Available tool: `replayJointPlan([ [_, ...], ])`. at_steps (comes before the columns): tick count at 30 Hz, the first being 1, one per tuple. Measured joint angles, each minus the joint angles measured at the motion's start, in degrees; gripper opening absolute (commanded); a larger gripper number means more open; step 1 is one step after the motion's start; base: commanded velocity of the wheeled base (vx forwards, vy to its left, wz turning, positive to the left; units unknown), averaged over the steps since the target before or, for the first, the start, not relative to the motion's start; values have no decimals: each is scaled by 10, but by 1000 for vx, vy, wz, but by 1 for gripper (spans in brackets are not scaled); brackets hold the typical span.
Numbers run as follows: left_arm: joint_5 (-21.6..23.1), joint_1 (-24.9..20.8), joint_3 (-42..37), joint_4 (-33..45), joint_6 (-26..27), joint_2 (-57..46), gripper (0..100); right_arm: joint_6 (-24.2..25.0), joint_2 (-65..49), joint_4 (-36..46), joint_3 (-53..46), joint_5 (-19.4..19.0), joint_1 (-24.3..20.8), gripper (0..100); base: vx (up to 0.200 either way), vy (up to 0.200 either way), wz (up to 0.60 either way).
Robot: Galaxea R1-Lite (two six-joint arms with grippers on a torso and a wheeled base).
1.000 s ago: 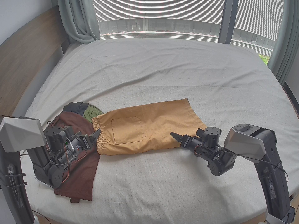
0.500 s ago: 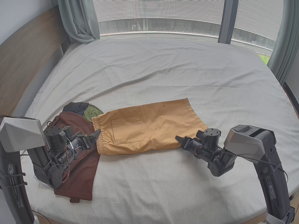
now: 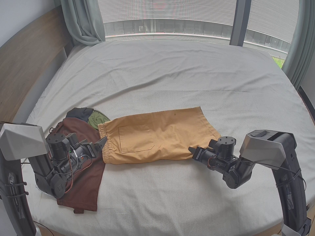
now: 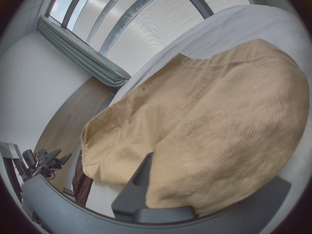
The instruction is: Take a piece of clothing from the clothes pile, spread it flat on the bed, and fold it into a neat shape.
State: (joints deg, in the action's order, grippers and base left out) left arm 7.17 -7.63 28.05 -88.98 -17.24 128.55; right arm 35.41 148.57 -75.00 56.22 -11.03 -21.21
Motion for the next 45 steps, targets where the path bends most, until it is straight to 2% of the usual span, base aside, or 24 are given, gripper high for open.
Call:
replayJointPlan([
  [17, 33, 4, 1, 1, -13, -3, 100, -63, -123, -14, -256, 14, 11, 0, 0, 0, 0],
  [26, 74, 6, 1, 0, -15, -5, 100, -77, -158, -37, -378, 16, 30, 0, 0, 0, 0],
  [31, 120, 7, -1, 0, -15, -5, 100, -77, -159, -103, -438, 16, 32, 0, 0, 0, 0],
  [38, 175, 14, -5, 0, -13, -7, 100, -73, -128, -132, -467, 16, 32, 0, 0, 0, 0],
  [39, 177, 15, -5, 0, -13, -7, 100, -73, -124, -133, -468, 16, 31, 100, 0, 0, 0],
  [45, 192, 14, -14, 0, -13, -5, 100, -74, -114, -132, -473, 14, 28, 100, 0, 0, 0],
])
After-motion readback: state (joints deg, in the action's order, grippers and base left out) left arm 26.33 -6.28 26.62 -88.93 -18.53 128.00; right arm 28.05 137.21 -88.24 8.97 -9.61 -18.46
